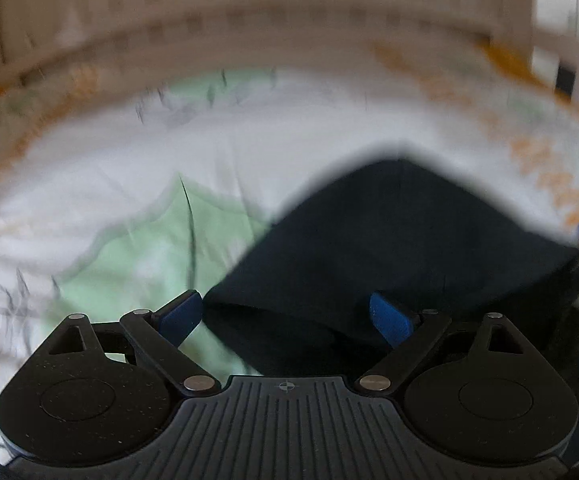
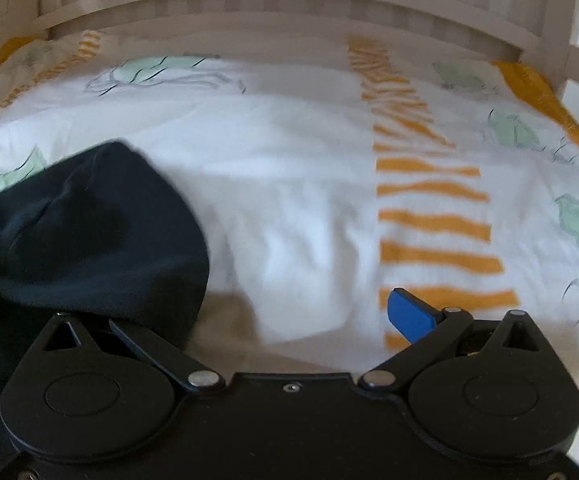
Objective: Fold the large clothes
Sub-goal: 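Lower both open grippers onto the edge of the black hood, then close the right gripper on the hood and lift it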
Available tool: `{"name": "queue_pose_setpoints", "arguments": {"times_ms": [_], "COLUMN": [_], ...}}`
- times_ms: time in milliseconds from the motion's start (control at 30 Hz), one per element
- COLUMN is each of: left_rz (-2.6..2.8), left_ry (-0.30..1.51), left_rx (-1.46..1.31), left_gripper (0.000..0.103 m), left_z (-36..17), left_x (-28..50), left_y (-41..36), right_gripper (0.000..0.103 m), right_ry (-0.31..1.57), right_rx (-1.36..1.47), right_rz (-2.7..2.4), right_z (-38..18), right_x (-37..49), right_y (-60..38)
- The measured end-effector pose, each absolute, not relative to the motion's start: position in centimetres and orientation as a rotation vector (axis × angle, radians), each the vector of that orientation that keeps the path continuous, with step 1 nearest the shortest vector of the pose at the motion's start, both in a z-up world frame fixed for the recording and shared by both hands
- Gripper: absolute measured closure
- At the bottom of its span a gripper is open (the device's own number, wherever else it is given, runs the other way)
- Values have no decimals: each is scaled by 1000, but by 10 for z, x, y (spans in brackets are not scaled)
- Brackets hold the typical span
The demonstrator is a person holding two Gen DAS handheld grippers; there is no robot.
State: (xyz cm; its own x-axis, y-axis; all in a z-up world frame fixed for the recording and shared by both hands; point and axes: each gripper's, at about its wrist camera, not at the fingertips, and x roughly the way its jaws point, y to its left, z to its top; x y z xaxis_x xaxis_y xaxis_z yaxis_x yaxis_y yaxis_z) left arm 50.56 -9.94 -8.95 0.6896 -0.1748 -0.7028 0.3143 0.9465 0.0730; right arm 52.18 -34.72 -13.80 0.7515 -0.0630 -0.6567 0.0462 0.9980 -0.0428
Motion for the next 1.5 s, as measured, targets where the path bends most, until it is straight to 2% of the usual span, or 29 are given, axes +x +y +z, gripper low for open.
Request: {"name": "queue_pose_setpoints", "arguments": {"times_ms": [233,400,567,633,700,800,900,967,1033,1133,1200,1500], "left_rz": [-271,-262,-272,-283,-295,-310,-317,-318,-330,-342,-334,-340], "left_ry": [796,787,730,713,697,680,685,694,703,730,767,774], "left_rx": [88,75,55,57,60,67,87,86,77,82,101,51], "left_gripper": [6,8,9,9,9,9,9,9,9,9,8,6], "left_z": [-109,-101,-79,-72,-65,-62,-66,-70,-73,-82,-93,-114], "left_x": [513,512,495,489,484,479,479,478,477,479,483,481], "left_y": [-85,-86,-84,-83,-83,-82,-84,-83,-80,-80,-84,-80], "right_gripper": [1,1,2,9,32,53,55,55,52,40,24,22], "right_ry": [728,721,675,654,649,685,782,840,817,709,640,631], "right_rx": [-21,-31,115,166,208,238,231,227,236,251,238,135], "right_rz": [81,203,284,321,348,355,276,207,211,269,278,245], "right_z": [-125,-104,-84,-81,-84,-96,-117,-131,-126,-105,-93,-95], "right_x": [493,471,471,479,489,507,525,533,530,519,519,593], "right_y": [-359,-357,-351,-345,-339,-328,-325,-326,-327,-326,-322,-291]}}
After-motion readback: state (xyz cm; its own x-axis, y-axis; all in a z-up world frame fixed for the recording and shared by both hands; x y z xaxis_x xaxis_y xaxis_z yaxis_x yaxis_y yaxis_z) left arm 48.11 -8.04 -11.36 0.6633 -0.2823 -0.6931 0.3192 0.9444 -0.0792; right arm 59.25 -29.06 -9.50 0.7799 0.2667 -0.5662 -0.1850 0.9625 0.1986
